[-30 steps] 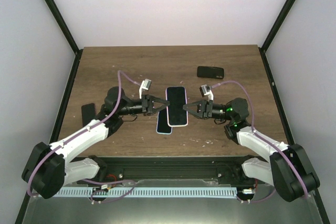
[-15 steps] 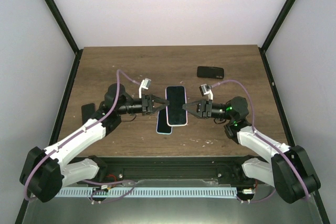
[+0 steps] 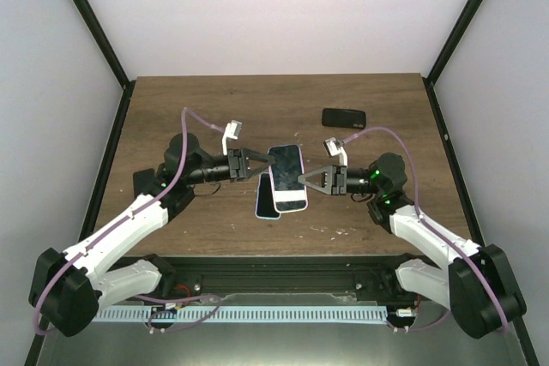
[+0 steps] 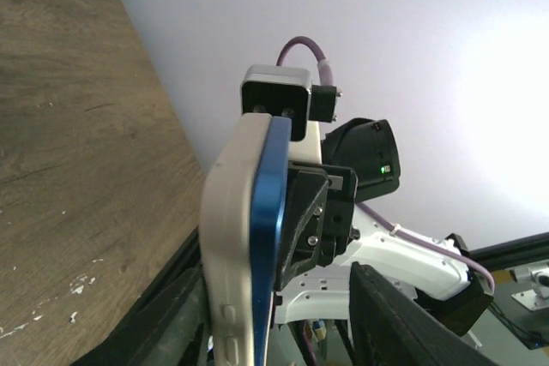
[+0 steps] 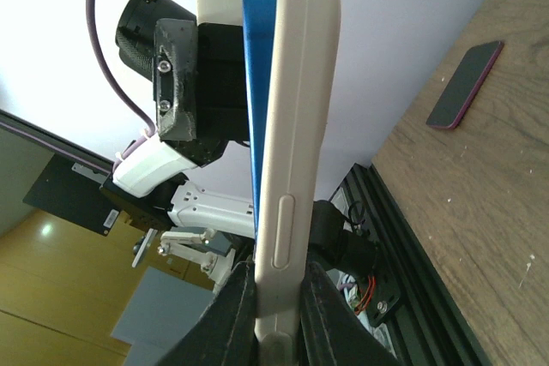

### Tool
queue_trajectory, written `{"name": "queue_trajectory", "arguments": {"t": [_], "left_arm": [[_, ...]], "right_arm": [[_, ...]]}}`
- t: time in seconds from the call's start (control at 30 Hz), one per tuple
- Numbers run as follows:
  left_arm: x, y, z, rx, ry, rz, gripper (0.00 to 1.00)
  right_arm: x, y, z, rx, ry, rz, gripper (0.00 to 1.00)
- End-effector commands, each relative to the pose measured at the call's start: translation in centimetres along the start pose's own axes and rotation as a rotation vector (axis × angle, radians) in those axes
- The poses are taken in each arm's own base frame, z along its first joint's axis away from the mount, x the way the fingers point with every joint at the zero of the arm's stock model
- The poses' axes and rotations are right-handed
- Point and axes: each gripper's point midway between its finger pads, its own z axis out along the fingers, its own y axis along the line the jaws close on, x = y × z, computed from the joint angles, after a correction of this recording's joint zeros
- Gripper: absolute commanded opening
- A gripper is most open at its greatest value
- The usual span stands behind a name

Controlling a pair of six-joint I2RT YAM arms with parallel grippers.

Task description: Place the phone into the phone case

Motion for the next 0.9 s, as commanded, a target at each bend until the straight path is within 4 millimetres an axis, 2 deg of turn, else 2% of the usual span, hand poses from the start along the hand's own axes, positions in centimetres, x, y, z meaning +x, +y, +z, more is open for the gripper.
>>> {"name": "queue_trajectory", "arguments": {"t": [0.0, 0.17, 0.33, 0.63, 0.67, 0.8, 0.87], "left_arm": [[-1.3, -1.1, 0.1, 0.01, -0.031, 0.044, 0.44], [-1.5, -0.9, 0.2, 0.005, -0.04, 0.041, 0.25], [-1.5, -0.6, 0.3, -0.001, -0.038, 0.049, 0.01], [-1.6, 0.0, -0.2, -0.074, -0.05, 0.107, 0.0], [-1.6, -0.2, -0.2, -0.068, -0.052, 0.104, 0.02], [-1.3, -0.7, -0.1, -0.031, -0.039, 0.083, 0.36], [-0.9, -0.5, 0.0, -0.017, -0.025, 0.07, 0.45]], "right_arm": [[0.4, 1.8, 0.0, -0.041, 0.022, -0.093, 0.1], [0.7, 1.8, -0.1, -0.041, 0.029, -0.097, 0.1], [0.8, 1.7, -0.1, -0.038, 0.034, -0.093, 0.1], [0.8, 1.4, -0.2, -0.016, 0.015, -0.08, 0.1], [0.6, 1.5, -0.2, -0.016, 0.007, -0.082, 0.1], [-0.4, 2.3, -0.3, -0.025, -0.044, -0.1, 0.1], [-1.0, 2.8, -0.3, -0.031, -0.071, -0.098, 0.1]]}}
